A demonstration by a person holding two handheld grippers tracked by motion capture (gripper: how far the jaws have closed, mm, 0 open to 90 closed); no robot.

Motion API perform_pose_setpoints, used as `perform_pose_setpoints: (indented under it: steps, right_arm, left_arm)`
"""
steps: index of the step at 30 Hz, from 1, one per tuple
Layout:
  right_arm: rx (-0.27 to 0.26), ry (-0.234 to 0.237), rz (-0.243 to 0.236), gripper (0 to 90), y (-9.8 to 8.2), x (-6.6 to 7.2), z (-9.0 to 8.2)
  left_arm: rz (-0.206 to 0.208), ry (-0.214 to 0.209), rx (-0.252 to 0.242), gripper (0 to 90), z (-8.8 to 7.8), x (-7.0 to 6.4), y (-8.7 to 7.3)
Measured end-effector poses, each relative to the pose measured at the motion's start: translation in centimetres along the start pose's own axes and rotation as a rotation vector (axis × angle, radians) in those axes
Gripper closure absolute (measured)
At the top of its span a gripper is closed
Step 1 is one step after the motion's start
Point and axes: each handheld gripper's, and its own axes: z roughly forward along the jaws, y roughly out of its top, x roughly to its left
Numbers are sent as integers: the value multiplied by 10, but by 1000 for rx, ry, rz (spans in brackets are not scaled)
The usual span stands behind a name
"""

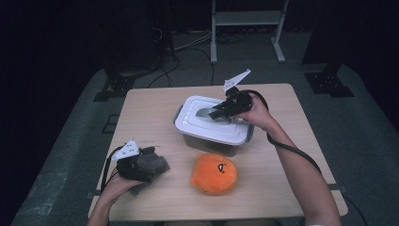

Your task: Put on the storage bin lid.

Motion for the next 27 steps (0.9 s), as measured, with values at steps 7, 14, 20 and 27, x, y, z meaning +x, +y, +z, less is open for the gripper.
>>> perform_pose_setpoints:
  steps: [7, 14, 20, 27]
  right_arm:
    - [-14, -3, 4, 666, 2, 1, -4]
    - [-32, -20, -14, 666, 7, 8, -23]
    - [-48, -48, -17, 666, 5, 17, -49]
    - [-53, -89, -15, 666, -5, 23, -80]
  left_arm:
    - [-3, 5, -13, 91, -3, -1, 0]
    - [-11, 3, -20, 85, -2, 0, 1]
    - [-15, 4, -28, 83, -1, 1, 2]
    - [-9, 9, -25, 83, -1, 0, 2]
